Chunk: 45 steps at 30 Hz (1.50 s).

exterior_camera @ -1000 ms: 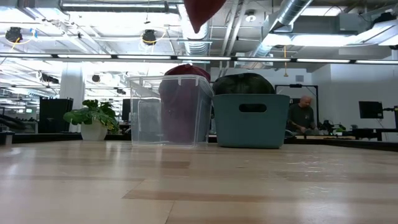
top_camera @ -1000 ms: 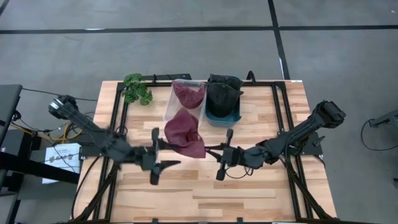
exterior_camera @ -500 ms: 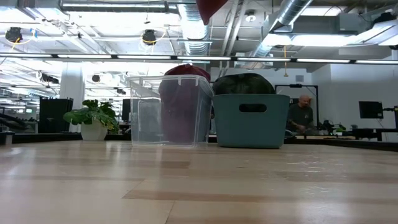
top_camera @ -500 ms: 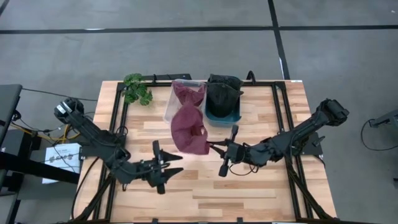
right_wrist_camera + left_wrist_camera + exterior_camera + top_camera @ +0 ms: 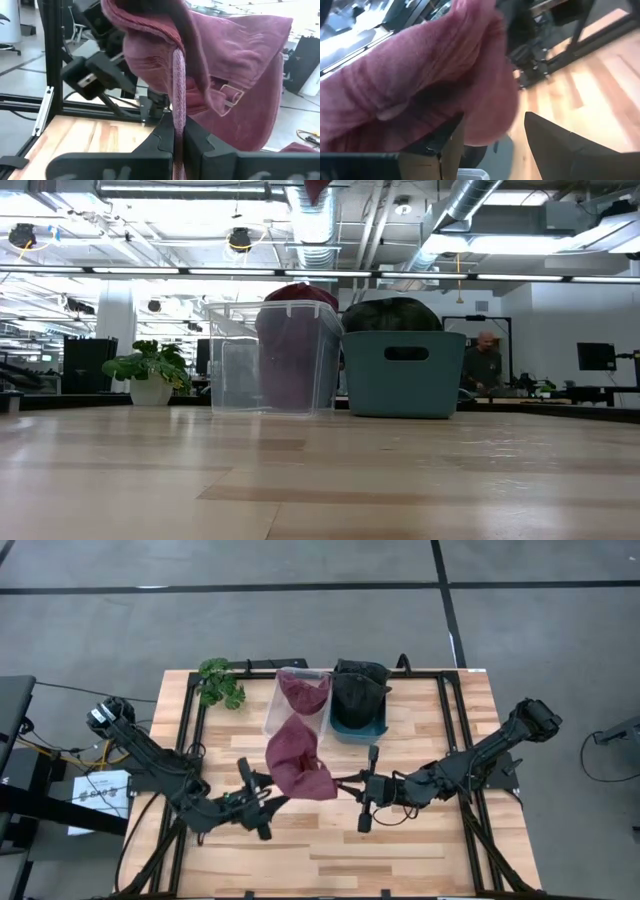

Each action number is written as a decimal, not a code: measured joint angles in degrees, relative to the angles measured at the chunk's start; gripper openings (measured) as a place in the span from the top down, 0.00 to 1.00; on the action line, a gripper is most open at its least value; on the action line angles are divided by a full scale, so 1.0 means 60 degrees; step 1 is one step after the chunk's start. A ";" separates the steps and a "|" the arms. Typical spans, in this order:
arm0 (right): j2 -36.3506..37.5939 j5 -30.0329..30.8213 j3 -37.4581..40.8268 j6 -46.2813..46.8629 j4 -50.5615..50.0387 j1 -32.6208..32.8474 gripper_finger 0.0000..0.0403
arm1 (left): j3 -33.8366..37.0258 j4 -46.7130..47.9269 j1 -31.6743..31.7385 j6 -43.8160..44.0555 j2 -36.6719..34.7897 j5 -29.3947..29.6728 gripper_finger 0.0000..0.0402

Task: Pick & Place hat
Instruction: Put the red cap into the transparent bin

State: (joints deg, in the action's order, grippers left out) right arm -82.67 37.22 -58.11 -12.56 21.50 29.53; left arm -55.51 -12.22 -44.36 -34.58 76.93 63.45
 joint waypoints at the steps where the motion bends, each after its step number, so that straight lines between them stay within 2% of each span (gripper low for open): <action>1: 0.0000 0.0001 0.0000 0.0007 -0.0003 0.0020 1.00 | 0.0000 -0.0159 0.0155 -0.0141 0.0000 -0.0077 0.49; 6: -0.0004 0.0035 0.0000 0.0160 -0.0629 0.0075 1.00 | 0.0000 -0.1518 0.0714 -0.1338 -0.0004 -0.0581 0.49; 14: -0.0004 0.0046 0.0000 0.0863 -0.1658 0.0056 1.00 | -0.0002 -0.4320 0.0692 -0.4299 -0.0020 -0.0605 0.49; 25: -0.0011 0.0071 0.0007 0.1021 -0.1908 0.0056 1.00 | -0.0688 -0.4483 0.0132 -0.5525 -0.0860 -0.0798 0.49; 32: -0.0011 -0.0008 0.0004 0.1014 -0.2088 0.0214 1.00 | -0.0682 -0.4435 -0.0111 -0.5760 -0.1502 0.1116 0.49; 45: 0.0632 -0.3590 0.0000 0.1167 -0.1864 0.0512 1.00 | 0.0000 -0.4372 -0.0117 -0.4224 -0.2345 0.1161 0.49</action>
State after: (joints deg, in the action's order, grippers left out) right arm -78.88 15.68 -58.11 -5.56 10.31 32.60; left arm -55.51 -38.45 -45.06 -59.92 62.86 70.42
